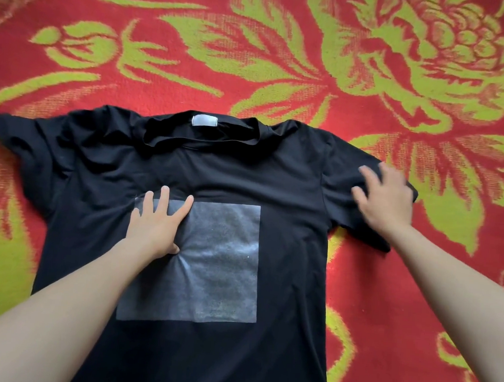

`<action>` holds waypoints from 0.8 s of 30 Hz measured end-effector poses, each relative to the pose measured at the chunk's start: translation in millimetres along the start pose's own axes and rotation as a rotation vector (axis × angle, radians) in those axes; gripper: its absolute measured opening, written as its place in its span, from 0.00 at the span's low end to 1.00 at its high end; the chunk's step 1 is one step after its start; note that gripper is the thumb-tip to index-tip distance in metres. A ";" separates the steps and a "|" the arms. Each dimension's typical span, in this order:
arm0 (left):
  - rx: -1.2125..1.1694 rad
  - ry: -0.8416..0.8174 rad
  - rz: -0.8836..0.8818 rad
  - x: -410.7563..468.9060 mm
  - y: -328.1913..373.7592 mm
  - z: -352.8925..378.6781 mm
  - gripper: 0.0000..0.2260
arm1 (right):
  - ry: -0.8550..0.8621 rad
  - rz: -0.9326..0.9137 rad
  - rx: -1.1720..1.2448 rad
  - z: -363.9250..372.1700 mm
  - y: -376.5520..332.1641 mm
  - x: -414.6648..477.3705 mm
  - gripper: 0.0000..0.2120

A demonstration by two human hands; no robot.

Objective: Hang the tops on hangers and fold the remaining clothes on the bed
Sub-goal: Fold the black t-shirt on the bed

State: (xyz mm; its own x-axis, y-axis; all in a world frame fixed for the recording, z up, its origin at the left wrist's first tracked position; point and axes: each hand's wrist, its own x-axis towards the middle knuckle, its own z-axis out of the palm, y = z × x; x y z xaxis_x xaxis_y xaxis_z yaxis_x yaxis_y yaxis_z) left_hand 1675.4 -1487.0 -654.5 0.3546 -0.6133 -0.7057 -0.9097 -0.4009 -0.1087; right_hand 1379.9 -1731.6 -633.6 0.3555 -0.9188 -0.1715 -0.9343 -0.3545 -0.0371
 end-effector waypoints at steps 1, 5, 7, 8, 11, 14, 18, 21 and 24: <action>0.000 0.002 0.001 -0.3 0.0 -0.3 0.47 | -0.083 -0.046 -0.047 3.7 -12.0 -0.2 0.23; 0.001 0.008 0.012 0.3 -2.1 -1.7 0.47 | -0.014 -0.159 0.043 -4.2 -86.4 9.1 0.22; -0.002 0.002 0.026 0.2 -1.8 -3.4 0.47 | -0.034 -0.370 0.085 -9.1 -123.0 16.8 0.16; -0.002 -0.007 0.032 0.5 -2.2 -3.9 0.47 | -0.118 -0.463 0.111 -10.9 -139.1 22.0 0.14; -0.022 -0.030 0.045 1.7 -4.0 -6.2 0.46 | -0.463 -0.518 0.195 -10.2 -169.3 44.1 0.15; -0.030 -0.050 0.061 1.9 -5.6 -8.8 0.46 | -0.295 -0.245 0.461 -9.2 -178.7 67.6 0.27; -0.038 -0.071 0.087 3.1 -10.1 -13.8 0.47 | -0.218 -0.103 0.255 -12.8 -178.4 71.6 0.29; -0.044 -0.094 0.104 2.3 -12.4 -19.5 0.44 | 0.033 -0.295 0.122 4.7 -183.6 46.0 0.24; -0.118 -0.131 0.152 5.2 -21.7 -36.4 0.34 | 0.096 -0.428 0.073 27.6 -197.2 14.6 0.19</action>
State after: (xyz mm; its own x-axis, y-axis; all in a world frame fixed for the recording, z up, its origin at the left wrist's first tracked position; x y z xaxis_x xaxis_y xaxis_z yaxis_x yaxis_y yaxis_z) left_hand 1704.9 -1506.3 -630.3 0.1770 -0.5825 -0.7933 -0.9161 -0.3921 0.0835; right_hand 1568.7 -1670.3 -656.0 0.7084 -0.7050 -0.0339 -0.7006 -0.6966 -0.1547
